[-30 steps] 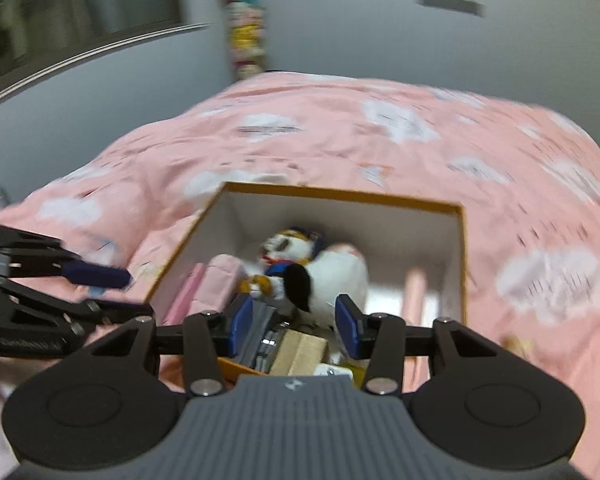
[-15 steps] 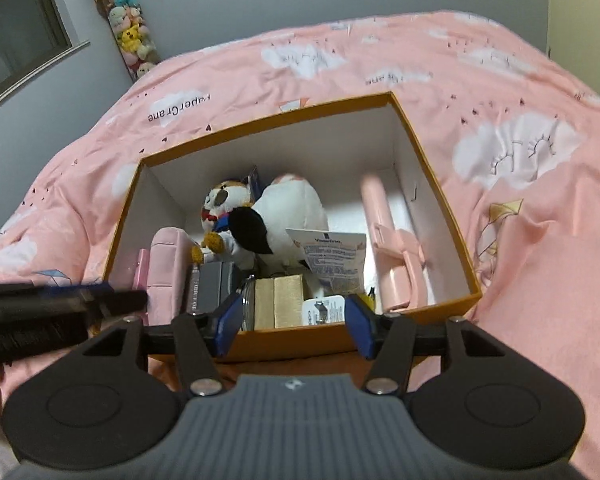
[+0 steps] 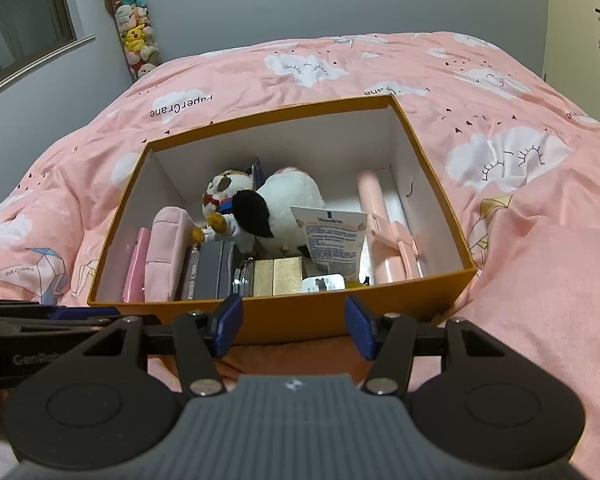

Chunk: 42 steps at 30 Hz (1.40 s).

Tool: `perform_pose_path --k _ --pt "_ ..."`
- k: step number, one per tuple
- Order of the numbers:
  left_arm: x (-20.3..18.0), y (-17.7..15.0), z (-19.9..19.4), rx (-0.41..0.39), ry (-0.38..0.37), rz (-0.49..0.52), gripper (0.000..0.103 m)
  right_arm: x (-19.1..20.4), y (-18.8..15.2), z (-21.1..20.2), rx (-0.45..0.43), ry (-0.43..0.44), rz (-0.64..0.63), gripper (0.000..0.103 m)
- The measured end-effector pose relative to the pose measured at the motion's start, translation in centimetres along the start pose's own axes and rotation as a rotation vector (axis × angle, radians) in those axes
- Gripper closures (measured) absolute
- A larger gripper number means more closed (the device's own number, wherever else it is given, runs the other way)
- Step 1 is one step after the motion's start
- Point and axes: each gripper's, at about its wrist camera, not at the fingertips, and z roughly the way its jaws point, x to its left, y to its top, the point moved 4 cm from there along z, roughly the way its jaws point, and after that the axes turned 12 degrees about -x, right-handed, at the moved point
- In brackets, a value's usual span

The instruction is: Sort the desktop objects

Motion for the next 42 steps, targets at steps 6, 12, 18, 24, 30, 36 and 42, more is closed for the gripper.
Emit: perform_pose_path --k 6,12,18,24,30,36,42 --pt "0.0 -0.6 0.8 0.030 0.032 0.008 0.051 0.5 -0.6 0.4 0.012 -0.015 -0.039 0.043" --pt "0.3 -1.1 1.5 0.069 0.056 0.000 0.046 0.5 -0.9 0.9 0.042 -0.010 -0.042 0.041" --pt "0.4 -1.7 2.1 0.117 0.073 0.002 0.040 0.4 -1.5 1.6 0.086 -0.010 -0.037 0.040" --pt "0.6 -2.2 2.7 0.164 0.081 -0.004 0.036 0.3 -1.9 2.0 0.114 -0.010 -0.025 0.039" --pt "0.7 -2.2 2.7 0.171 0.081 -0.004 0.035 0.1 -2.0 2.1 0.124 -0.009 -0.018 0.039" --pt "0.6 -2.0 2.7 0.171 0.081 -0.003 0.035 0.2 -1.9 2.1 0.122 -0.008 -0.019 0.039" --pt "0.6 -1.9 2.7 0.172 0.081 -0.004 0.035 0.2 -2.0 2.1 0.123 -0.009 -0.019 0.039"
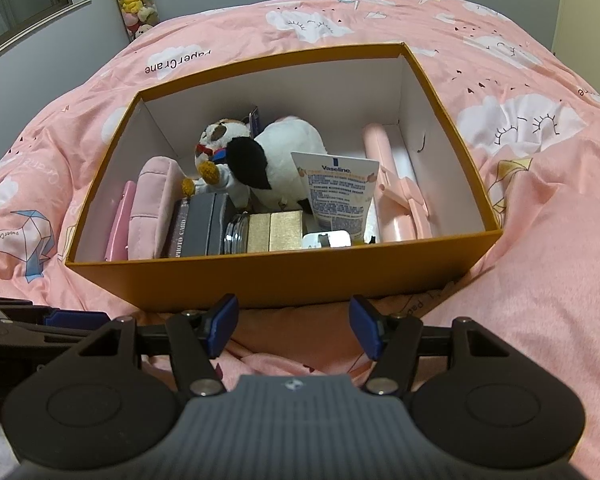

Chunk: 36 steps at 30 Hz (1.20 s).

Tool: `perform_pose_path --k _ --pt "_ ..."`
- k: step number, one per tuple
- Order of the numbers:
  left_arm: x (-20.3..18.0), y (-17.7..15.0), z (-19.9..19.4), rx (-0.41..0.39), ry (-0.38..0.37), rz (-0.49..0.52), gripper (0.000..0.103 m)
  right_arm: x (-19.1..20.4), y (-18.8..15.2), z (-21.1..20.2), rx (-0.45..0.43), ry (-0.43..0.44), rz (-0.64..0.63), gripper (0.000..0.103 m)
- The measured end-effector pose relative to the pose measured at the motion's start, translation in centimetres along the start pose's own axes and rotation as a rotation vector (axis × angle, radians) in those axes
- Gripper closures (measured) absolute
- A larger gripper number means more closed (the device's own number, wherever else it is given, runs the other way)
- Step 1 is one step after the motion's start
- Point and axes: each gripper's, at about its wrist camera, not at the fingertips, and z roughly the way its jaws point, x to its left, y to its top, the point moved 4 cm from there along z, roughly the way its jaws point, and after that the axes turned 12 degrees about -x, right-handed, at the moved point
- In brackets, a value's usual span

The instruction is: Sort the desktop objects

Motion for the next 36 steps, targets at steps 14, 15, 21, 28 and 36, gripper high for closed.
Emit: perform_pose_path --k 14,15,21,28,36 --pt "-0.20 -0.06 0.00 -0.001 0.002 0.003 0.035 0.01 -0.10 0.00 0.001 0.003 0.003 0.039" --pt "-0.22 -0.06 0.00 -0.001 0.002 0.003 0.035 -0.02 -0.07 0.01 0.000 0.003 0.002 0.039" --pt "-0.24 0.00 -0.03 -0.004 0.004 0.006 0.035 -0.01 -0.12 0.01 0.000 0.003 0.003 0.039" --pt "-0.21 0.05 -0.06 -0.004 0.004 0.006 0.035 0.06 -0.16 -0.01 -0.001 0.002 0.003 0.039" --pt "-0.18 0.24 -0.09 -0.007 0.005 0.008 0.035 0.04 -0.14 -0.03 -0.001 0.002 0.005 0.039"
